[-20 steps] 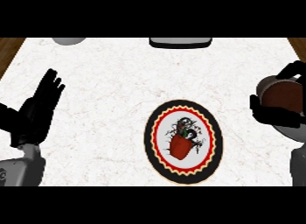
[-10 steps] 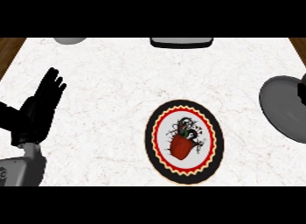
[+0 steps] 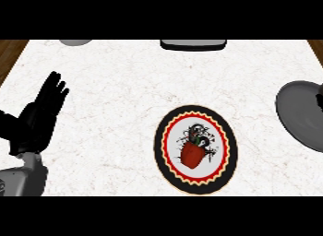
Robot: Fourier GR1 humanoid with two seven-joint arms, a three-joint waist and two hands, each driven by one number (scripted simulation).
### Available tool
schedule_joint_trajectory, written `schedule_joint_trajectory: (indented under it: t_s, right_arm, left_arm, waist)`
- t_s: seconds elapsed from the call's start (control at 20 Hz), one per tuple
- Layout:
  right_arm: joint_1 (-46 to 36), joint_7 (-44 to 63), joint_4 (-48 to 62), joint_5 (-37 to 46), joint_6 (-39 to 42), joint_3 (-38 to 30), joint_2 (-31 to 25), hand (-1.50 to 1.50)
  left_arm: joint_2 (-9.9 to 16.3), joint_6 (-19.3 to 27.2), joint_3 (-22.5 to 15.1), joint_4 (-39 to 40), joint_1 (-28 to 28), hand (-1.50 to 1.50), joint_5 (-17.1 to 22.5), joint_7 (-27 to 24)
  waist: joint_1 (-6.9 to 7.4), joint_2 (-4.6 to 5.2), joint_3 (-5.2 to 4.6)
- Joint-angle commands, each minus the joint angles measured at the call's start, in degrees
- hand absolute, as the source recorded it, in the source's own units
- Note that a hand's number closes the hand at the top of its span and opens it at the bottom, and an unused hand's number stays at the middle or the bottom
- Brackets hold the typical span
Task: Pick the cupcake from the plate and place it in the pan
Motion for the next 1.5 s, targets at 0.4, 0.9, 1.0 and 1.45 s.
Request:
schedule_joint_trajectory:
  t_s: [0.4,0.9,1.0,1.45]
  right_arm:
    - [-8.4,0.0,33.6,0.0,-7.2,-3.8,-6.1,-1.5]
    - [-9.7,-18.2,43.1,-10.8,-8.3,-11.3,-7.7,-1.5]
    - [-9.6,-20.6,42.7,-15.4,-3.4,-15.2,-10.6,-1.5]
    - [-1.3,-29.2,46.9,-28.8,19.6,-25.8,-21.5,-1.5]
  left_arm:
    - [-1.3,-1.2,-0.9,-0.2,1.1,0.0,0.1,-1.5]
    - [1.4,-1.7,1.9,2.4,-2.8,0.0,0.5,0.9]
    - [-3.5,2.6,-2.1,0.6,-0.3,0.0,-3.1,-0.5]
    - [0.0,-0.4,2.2,3.3,-1.0,0.0,-0.5,-1.7]
  waist:
    - [0.97,0.38,0.06]
    - [0.52,0.29,0.16]
    - [-0.05,0.07,0.17]
    - [-1.34,0.0,0.1]
